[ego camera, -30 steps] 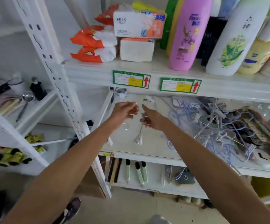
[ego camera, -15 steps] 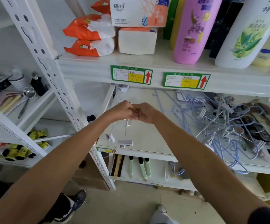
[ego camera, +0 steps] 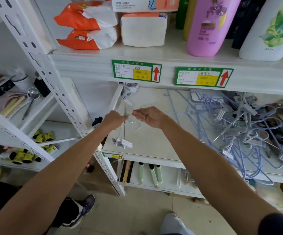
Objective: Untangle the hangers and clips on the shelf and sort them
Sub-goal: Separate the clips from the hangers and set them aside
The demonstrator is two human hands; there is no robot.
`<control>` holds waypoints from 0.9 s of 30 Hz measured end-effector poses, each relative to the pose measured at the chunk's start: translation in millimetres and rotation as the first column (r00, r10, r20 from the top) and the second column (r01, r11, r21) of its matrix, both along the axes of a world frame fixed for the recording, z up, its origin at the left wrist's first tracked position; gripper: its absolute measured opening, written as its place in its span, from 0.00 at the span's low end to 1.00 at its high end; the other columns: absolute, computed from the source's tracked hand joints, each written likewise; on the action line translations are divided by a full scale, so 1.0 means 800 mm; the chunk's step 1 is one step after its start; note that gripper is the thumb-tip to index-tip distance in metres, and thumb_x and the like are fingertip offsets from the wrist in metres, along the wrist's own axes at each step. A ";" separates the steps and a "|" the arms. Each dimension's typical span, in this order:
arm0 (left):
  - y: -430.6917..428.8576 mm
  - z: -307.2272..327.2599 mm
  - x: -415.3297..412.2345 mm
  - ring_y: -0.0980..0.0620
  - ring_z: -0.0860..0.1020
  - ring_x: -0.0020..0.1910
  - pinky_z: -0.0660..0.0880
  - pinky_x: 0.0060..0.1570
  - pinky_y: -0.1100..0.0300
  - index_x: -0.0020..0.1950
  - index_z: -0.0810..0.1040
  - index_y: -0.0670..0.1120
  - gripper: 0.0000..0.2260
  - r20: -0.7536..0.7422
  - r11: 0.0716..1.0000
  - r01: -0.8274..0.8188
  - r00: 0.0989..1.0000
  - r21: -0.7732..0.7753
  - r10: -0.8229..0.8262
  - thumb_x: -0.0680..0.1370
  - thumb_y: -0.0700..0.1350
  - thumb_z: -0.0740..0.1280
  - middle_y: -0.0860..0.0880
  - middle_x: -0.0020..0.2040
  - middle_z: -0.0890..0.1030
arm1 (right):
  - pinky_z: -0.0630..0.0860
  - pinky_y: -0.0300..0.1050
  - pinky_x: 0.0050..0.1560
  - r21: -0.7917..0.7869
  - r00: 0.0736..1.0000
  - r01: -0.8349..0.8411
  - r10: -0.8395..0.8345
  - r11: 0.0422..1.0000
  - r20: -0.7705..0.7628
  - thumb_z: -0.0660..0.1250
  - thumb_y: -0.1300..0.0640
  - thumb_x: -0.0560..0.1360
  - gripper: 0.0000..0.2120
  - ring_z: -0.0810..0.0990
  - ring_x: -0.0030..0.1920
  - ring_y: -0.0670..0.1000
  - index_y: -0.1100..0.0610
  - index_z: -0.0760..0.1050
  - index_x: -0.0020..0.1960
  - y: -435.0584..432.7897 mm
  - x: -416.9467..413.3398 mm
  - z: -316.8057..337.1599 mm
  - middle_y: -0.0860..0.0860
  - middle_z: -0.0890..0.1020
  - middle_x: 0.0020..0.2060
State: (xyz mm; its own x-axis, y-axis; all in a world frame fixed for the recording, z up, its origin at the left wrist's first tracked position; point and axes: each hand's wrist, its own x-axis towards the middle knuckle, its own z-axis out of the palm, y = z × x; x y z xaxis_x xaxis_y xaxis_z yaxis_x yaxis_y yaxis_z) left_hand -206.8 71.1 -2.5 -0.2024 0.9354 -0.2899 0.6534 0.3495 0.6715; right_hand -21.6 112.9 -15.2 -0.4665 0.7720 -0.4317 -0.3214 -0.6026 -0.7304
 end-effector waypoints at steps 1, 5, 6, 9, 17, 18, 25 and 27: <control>0.000 -0.005 -0.001 0.49 0.81 0.35 0.76 0.38 0.58 0.46 0.81 0.38 0.15 0.117 0.999 0.004 0.993 -0.040 0.001 0.77 0.50 0.69 0.43 0.39 0.84 | 0.81 0.38 0.41 -0.002 1.000 0.004 -0.004 1.000 -0.007 0.49 0.67 0.84 0.16 0.84 0.34 0.47 0.72 0.74 0.51 0.000 -0.004 -0.004 0.59 0.85 0.37; 0.007 -0.018 -0.013 0.46 0.83 0.39 0.80 0.42 0.55 0.51 0.81 0.32 0.09 0.372 1.000 0.014 0.928 0.012 -0.017 0.78 0.39 0.70 0.36 0.45 0.85 | 0.80 0.42 0.51 0.010 0.997 0.020 -0.021 1.000 0.075 0.50 0.67 0.84 0.13 0.83 0.33 0.48 0.71 0.73 0.55 0.011 -0.015 -0.019 0.57 0.84 0.34; 0.012 -0.021 -0.016 0.45 0.83 0.39 0.81 0.41 0.56 0.51 0.80 0.31 0.09 0.372 0.999 -0.019 0.928 0.028 0.007 0.77 0.38 0.70 0.34 0.45 0.84 | 0.80 0.43 0.50 0.033 0.985 0.028 -0.033 0.999 0.167 0.54 0.67 0.83 0.11 0.83 0.34 0.50 0.69 0.74 0.53 0.013 -0.018 -0.023 0.58 0.84 0.35; 0.029 -0.035 -0.020 0.45 0.84 0.37 0.83 0.37 0.57 0.51 0.79 0.29 0.10 0.344 0.995 -0.091 0.936 0.038 0.072 0.77 0.37 0.70 0.34 0.44 0.84 | 0.79 0.41 0.43 0.147 0.889 0.076 -0.134 0.986 0.438 0.63 0.69 0.79 0.07 0.82 0.33 0.49 0.62 0.75 0.43 0.023 -0.022 -0.040 0.57 0.82 0.34; 0.048 -0.073 -0.005 0.43 0.82 0.37 0.81 0.40 0.53 0.41 0.83 0.41 0.14 -0.259 0.992 0.041 0.966 0.123 -0.008 0.76 0.51 0.69 0.43 0.36 0.83 | 0.84 0.52 0.43 0.350 0.624 0.126 -0.349 0.928 0.699 0.73 0.71 0.67 0.12 0.86 0.37 0.57 0.56 0.81 0.32 0.033 -0.017 -0.090 0.60 0.85 0.36; 0.049 -0.077 -0.003 0.42 0.81 0.42 0.80 0.42 0.52 0.43 0.82 0.42 0.14 -0.293 0.990 0.049 0.956 0.131 -0.008 0.77 0.52 0.67 0.42 0.39 0.82 | 0.84 0.54 0.43 0.367 0.615 0.125 -0.363 0.922 0.700 0.73 0.71 0.67 0.12 0.86 0.39 0.59 0.56 0.81 0.31 0.035 -0.017 -0.093 0.61 0.85 0.36; 0.040 -0.085 0.003 0.40 0.81 0.39 0.77 0.36 0.55 0.40 0.82 0.39 0.12 -0.175 0.979 -0.036 0.982 0.203 0.072 0.77 0.45 0.66 0.41 0.36 0.83 | 0.77 0.34 0.35 0.536 0.568 0.034 -0.458 0.843 0.684 0.71 0.67 0.69 0.06 0.81 0.33 0.47 0.57 0.84 0.40 0.029 -0.020 -0.083 0.52 0.84 0.33; 0.040 -0.088 0.000 0.42 0.82 0.37 0.71 0.34 0.59 0.38 0.82 0.38 0.14 -0.138 0.976 -0.058 0.986 0.209 0.088 0.77 0.47 0.67 0.42 0.34 0.82 | 0.78 0.38 0.38 0.569 0.566 0.028 -0.482 0.822 0.669 0.71 0.67 0.69 0.07 0.84 0.37 0.50 0.56 0.84 0.38 0.031 -0.022 -0.081 0.52 0.85 0.34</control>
State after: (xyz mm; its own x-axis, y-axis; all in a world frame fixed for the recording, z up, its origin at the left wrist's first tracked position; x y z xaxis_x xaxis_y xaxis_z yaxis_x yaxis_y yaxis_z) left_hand -206.6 102.9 -72.9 -0.2985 0.9527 -0.0570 0.7271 0.2657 0.6331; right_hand -39.1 138.0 -79.7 0.1128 0.9904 -0.0797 0.4028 -0.1189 -0.9076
